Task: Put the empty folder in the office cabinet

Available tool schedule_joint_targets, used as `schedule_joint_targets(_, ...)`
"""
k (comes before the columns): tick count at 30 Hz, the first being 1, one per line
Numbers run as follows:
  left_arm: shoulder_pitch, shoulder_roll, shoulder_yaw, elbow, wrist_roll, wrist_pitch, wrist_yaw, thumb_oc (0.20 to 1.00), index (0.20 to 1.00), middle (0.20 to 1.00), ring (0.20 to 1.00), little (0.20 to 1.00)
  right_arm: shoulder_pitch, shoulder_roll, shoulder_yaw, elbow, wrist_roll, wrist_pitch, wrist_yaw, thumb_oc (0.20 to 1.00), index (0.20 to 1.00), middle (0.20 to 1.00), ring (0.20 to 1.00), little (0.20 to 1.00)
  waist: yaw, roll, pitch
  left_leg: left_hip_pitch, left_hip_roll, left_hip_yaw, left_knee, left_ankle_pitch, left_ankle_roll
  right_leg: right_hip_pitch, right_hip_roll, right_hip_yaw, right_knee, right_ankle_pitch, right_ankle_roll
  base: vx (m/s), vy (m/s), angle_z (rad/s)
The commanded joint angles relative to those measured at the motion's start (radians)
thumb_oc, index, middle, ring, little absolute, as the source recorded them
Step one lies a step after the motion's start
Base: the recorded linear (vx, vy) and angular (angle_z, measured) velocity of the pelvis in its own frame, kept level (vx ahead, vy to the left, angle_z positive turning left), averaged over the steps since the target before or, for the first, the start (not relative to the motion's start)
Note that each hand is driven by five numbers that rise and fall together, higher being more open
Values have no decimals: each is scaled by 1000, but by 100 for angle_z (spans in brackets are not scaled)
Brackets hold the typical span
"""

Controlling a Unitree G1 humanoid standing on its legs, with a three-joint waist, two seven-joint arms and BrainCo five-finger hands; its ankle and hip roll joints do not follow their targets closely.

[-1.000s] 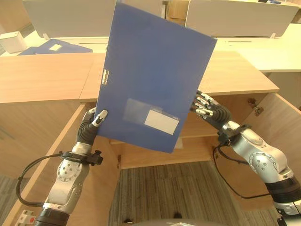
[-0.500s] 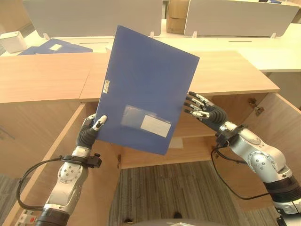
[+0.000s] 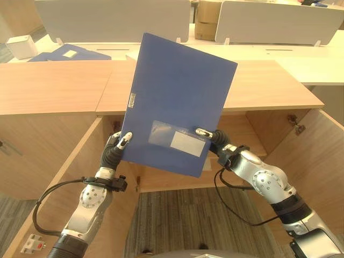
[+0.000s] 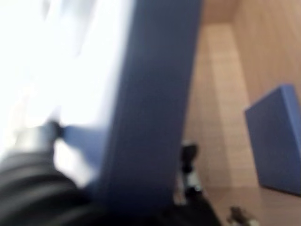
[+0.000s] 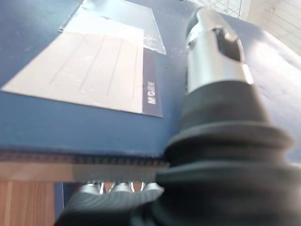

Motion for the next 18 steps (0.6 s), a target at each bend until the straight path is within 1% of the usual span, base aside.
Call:
schedule_joint_targets(1,-143,0,-73,-46,33,-49,-38,200,200,200,200,200,-129,60,36,-1,-65,-87,-25,859,859,859,859,859,15,-12,-15,19,0,-72,-9,-31,26,20,-30,15,-2,-14,43,0,0,7)
schedule_joint_targets(2,-135,0,-75,-43,31,-47,-40,200,200,200,200,200,-134,62,30,7,-153,-122,-39,200,200,200,200,200,17,-12,-14,19,0,-73,-9,-32,26,21,-30,14,-2,-15,43,2,3,3)
schedule_joint_targets(3,-131,1,-78,-41,26,-45,-39,200,200,200,200,200,-147,58,30,15,-174,-141,-48,200,200,200,200,200,18,-10,-12,19,0,-73,-9,-31,26,21,-30,13,-2,-14,42,0,0,0)
schedule_joint_targets(5,-128,1,-79,-37,25,-45,-40,200,200,200,200,200,-155,63,26,25,-186,-148,-60,200,200,200,200,200,18,-9,-12,19,0,-73,-9,-31,26,21,-30,13,-2,-15,42,0,0,0)
schedule_joint_targets(7,-115,2,-80,-30,21,-50,-45,200,200,200,200,200,-171,64,13,46,-255,-177,-89,200,200,200,200,200,21,-7,-12,18,0,-74,-9,-30,26,21,-31,11,-2,-15,41,0,0,0)
schedule_joint_targets(8,-103,1,-79,-25,17,-57,-44,200,200,200,200,200,-174,59,1,53,-256,-189,-105,200,200,200,200,200,22,-5,-11,18,-1,-74,-9,-31,26,22,-31,11,-2,-16,40,0,0,0)
schedule_joint_targets(9,-94,2,-74,-29,10,-56,-44,200,200,200,200,200,-170,61,-12,58,-294,-198,-113,200,200,200,200,200,23,-4,-11,18,-1,-74,-9,-32,26,22,-32,9,-2,-16,41,0,0,0)
schedule_joint_targets(12,-78,-2,-67,-22,-8,-73,-28,200,200,200,200,200,-164,54,-31,65,-359,-212,-109,200,200,200,200,200,25,-2,-7,16,-3,-75,-9,-33,28,21,-34,8,-2,-17,40,0,0,0)
schedule_joint_targets(13,-70,-9,-58,-13,-20,-78,-8,718,718,718,718,718,-154,48,-37,64,-390,-230,-95,200,200,200,200,200,24,-2,-5,16,-3,-74,-9,-33,28,22,-35,6,-2,-17,40,0,0,0)
schedule_joint_targets(14,-65,-15,-52,-1,-28,-83,11,1000,1000,1000,1000,1000,-143,47,-46,65,-427,-244,-92,200,200,200,200,200,24,-2,-5,16,-3,-74,-9,-34,28,22,-36,5,-2,-16,41,0,0,0)
schedule_joint_targets(18,-58,-26,-41,16,-36,-67,39,1000,1000,1000,1000,1000,-128,40,-59,68,-464,-257,-84,200,200,200,200,200,25,-3,-3,16,-5,-76,-9,-34,30,23,-38,4,-2,-15,42,0,0,0)
